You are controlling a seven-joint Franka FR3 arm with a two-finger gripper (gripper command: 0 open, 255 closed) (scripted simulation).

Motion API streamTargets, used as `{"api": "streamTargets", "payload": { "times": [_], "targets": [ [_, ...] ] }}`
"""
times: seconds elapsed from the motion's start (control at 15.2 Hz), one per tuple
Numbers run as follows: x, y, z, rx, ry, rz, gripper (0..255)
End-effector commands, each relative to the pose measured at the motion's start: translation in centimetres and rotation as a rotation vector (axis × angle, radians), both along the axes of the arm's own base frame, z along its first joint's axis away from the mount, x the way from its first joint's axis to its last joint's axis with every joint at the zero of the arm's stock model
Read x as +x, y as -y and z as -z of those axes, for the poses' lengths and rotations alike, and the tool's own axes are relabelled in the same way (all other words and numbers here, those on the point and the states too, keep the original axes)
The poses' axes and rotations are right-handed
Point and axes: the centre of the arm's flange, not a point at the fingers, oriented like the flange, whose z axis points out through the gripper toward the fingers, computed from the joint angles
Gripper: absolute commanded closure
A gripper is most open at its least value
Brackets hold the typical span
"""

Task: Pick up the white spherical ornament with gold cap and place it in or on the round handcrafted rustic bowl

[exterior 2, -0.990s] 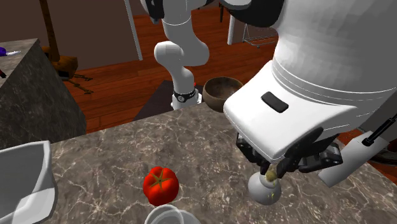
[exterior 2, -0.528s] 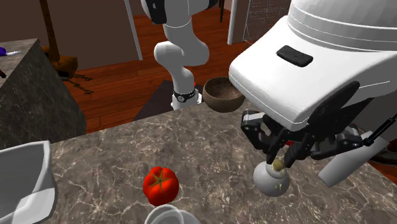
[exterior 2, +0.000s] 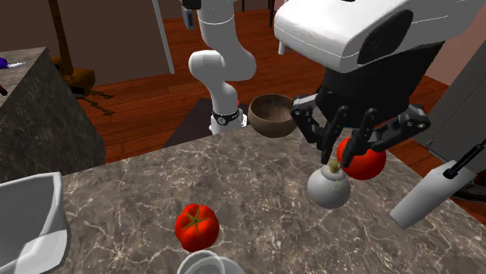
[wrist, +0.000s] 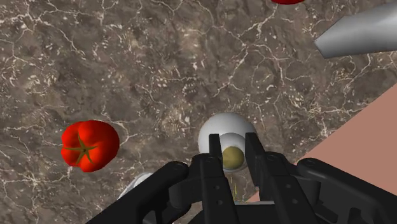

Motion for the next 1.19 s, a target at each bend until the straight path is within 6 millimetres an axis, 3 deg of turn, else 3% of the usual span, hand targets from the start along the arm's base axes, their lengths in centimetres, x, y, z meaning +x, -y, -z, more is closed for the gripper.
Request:
{"api": "streamTargets", "payload": {
  "times": [0.0,1.12],
  "targets": [
    [-2.4,0.9,-0.4,0.0,0.0,0.0,255],
    [-23.5,8.0,-2.7,0.0,0.0,0.0,255]
  ]
}}
